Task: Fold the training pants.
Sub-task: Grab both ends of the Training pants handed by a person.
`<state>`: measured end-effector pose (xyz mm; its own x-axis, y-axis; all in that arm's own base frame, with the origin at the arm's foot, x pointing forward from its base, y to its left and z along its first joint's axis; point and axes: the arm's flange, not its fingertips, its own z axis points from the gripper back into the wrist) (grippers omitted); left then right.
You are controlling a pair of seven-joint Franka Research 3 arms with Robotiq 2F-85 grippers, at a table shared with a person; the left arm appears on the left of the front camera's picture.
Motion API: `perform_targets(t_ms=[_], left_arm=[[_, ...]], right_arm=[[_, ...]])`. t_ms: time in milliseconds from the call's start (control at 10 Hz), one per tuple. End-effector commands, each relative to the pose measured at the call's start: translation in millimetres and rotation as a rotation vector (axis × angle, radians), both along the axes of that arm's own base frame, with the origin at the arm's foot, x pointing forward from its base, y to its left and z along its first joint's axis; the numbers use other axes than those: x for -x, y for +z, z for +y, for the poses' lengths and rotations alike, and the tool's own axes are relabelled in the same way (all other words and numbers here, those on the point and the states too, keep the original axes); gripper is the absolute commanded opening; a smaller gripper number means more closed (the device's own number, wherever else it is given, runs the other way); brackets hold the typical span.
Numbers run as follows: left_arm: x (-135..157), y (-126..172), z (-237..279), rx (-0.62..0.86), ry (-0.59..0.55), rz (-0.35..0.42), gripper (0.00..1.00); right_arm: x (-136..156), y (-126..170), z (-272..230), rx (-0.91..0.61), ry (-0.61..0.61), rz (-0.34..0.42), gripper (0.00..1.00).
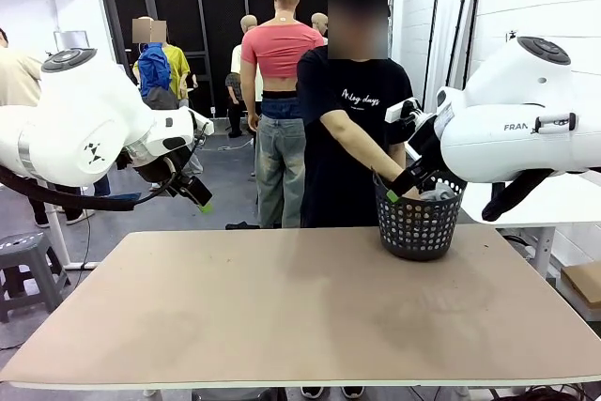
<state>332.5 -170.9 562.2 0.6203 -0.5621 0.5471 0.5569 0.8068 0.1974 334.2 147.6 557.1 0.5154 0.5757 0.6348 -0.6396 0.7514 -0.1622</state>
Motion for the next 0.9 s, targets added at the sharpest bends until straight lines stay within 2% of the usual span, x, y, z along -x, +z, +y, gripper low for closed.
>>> perform_targets(t_ms=[0, 800], left_arm=[[-1.5, 0.7, 0.2, 0.000, -0.006, 0.002, 1.00], [-1.5, 0.7, 0.2, 0.000, -0.006, 0.002, 1.00]], right_arm=[[-0.4, -0.3, -0.4, -0.001, 0.000, 0.001, 1.00], [-0.4, -0.3, -0.4, -0.001, 0.000, 0.001, 1.00]])
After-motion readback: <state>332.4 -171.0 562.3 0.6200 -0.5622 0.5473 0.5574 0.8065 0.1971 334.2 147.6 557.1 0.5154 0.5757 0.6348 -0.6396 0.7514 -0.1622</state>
